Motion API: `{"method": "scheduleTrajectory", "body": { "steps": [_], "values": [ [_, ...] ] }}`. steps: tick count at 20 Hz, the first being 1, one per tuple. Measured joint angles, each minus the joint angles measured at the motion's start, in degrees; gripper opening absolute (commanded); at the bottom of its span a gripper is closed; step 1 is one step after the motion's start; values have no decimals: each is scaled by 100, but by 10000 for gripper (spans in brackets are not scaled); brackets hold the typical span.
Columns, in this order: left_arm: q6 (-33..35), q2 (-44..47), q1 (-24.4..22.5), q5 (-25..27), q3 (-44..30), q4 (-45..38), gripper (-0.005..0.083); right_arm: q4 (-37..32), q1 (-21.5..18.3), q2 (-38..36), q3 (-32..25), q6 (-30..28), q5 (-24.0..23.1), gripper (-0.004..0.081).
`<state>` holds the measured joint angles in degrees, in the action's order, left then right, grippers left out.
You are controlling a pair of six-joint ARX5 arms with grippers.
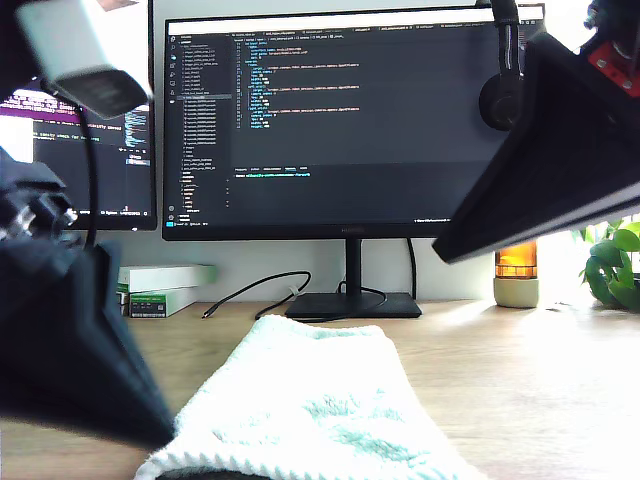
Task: Fold the tea towel to a neat square and place it to the right
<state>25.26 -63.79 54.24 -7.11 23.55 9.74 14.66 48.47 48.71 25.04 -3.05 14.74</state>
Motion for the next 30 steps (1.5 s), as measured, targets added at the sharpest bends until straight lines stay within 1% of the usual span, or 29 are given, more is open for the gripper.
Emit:
{"method": "scheduleTrajectory", "body": {
  "steps": [4,5,6,10,11,14,18,20,22,26,28,30],
  "values": [
    [461,0,201,448,365,372,256,-59,0,0,0,0,0,-11],
    [660,0,297,612,363,426,285,-81,0,0,0,0,0,-11],
    [811,0,348,702,363,498,296,-90,0,0,0,0,0,-11],
    [1279,0,358,754,363,828,298,-90,0,0,0,0,9,-11],
    [1290,0,352,769,363,855,298,-92,0,0,0,0,11,-11],
    [1591,0,354,767,363,866,298,-96,0,0,0,0,11,-11],
    [1711,0,354,796,363,848,298,-101,0,0,0,0,11,-11],
    [2033,-20,354,811,363,824,298,-105,0,0,0,11,11,-11],
    [2135,-125,367,809,363,807,298,-105,0,0,0,24,11,-11],
    [2299,-509,463,811,363,457,298,-101,0,0,0,96,13,-11],
    [2334,-535,466,787,361,225,298,-7,0,0,0,153,13,-11],
    [2430,-586,466,772,361,212,298,46,0,0,0,210,13,-11]
  ]
}}
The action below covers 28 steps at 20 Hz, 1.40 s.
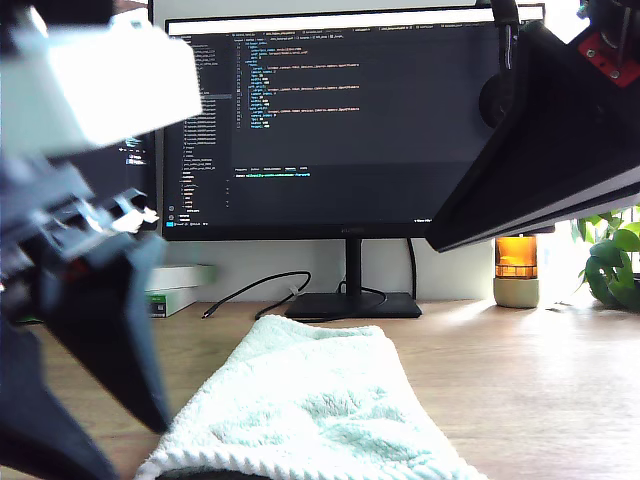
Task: Fold the tea towel to a neat square and place it to the right
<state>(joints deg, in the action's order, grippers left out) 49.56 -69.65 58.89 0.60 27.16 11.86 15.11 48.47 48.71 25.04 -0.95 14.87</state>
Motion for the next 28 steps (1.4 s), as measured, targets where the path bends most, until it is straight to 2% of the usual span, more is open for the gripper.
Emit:
{"method": "scheduleTrajectory", "body": {
  "steps": [4,9,12,14,18,22,27,28],
  "values": [
    [15,-275,35,0,11,-4,298,0,0,0,0,74,0,-11],
    [17,-278,297,63,22,55,297,0,0,0,0,74,0,-11],
    [17,-278,455,63,26,63,243,0,0,0,0,92,0,-11],
    [15,-284,472,55,26,107,212,0,0,0,0,92,0,-11],
    [15,-466,396,42,92,13,213,2,0,0,0,238,2,-11],
    [15,-820,396,37,249,-354,207,15,0,0,0,245,271,-11],
    [15,-887,402,46,273,-337,-26,13,0,0,0,247,461,-11],
    [15,-896,400,48,273,-337,-24,13,0,0,0,247,581,-11]
  ]
}}
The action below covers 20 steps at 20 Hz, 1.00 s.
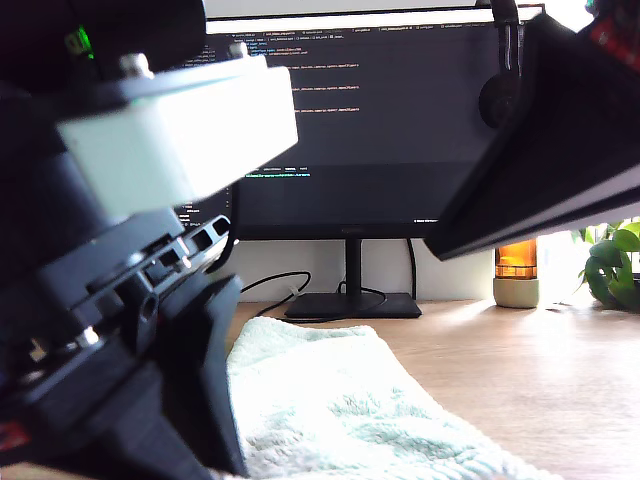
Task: Fold the tea towel to a neat square and place it to the right
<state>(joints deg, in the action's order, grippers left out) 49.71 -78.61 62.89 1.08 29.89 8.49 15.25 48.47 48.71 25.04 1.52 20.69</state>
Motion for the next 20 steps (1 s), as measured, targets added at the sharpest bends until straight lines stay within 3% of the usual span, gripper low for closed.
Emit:
{"method": "scheduleTrajectory", "body": {
  "steps": [3,7,12,15,20],
  "values": [
    [0,-20,-22,9,0,-26,-24,-20,50,0,0,0,271,-11],
    [2,-31,-37,350,2,-79,-24,-15,393,0,0,-164,247,-3],
    [-2,-28,-70,398,175,319,-24,74,874,0,0,-592,-501,163],
    [-4,-22,-77,299,391,833,-24,227,1193,4,0,-870,-673,182],
    [-378,-20,-92,-299,1062,1143,-24,203,1637,378,0,-1213,-1108,251]
  ]
}}
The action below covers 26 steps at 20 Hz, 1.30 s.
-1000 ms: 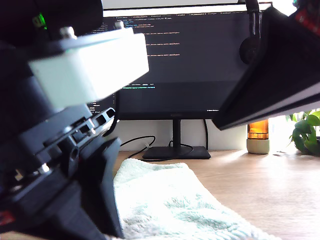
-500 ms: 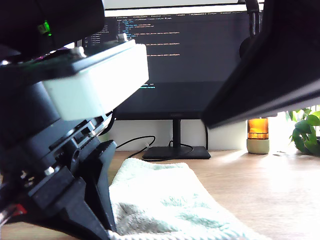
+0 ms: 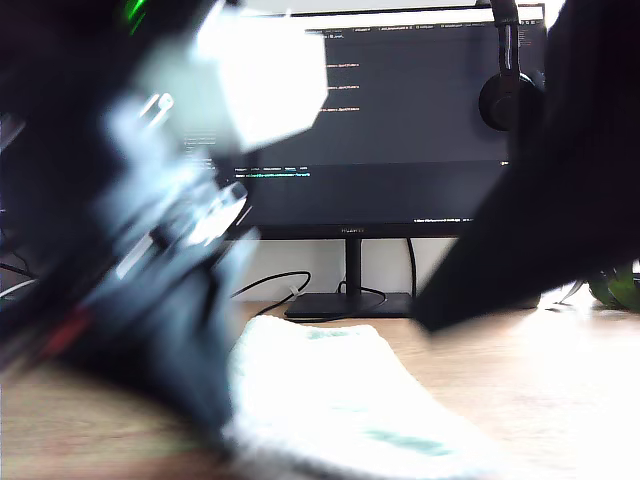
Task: Fold the tea towel to a neat square and place it to the right
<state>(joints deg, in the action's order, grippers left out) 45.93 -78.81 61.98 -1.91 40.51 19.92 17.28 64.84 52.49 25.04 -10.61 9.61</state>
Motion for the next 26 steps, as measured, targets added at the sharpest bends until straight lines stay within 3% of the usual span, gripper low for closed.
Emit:
{"method": "scheduleTrajectory", "body": {
  "steps": [7,14,16,21,26],
  "values": [
    [-81,13,0,-271,203,212,-24,-409,127,953,0,-428,-1187,318],
    [-216,13,-42,-426,203,221,-24,-990,127,1917,0,-776,-1506,318],
    [-219,13,-76,-435,203,267,-24,-1198,127,2151,4,-929,-1838,318],
    [-219,13,-142,-474,210,293,-24,-1309,125,2236,13,-1038,-2424,318],
    [-219,17,-267,-551,481,284,-24,-1285,125,2236,13,-1049,-2391,276]
  ]
}}
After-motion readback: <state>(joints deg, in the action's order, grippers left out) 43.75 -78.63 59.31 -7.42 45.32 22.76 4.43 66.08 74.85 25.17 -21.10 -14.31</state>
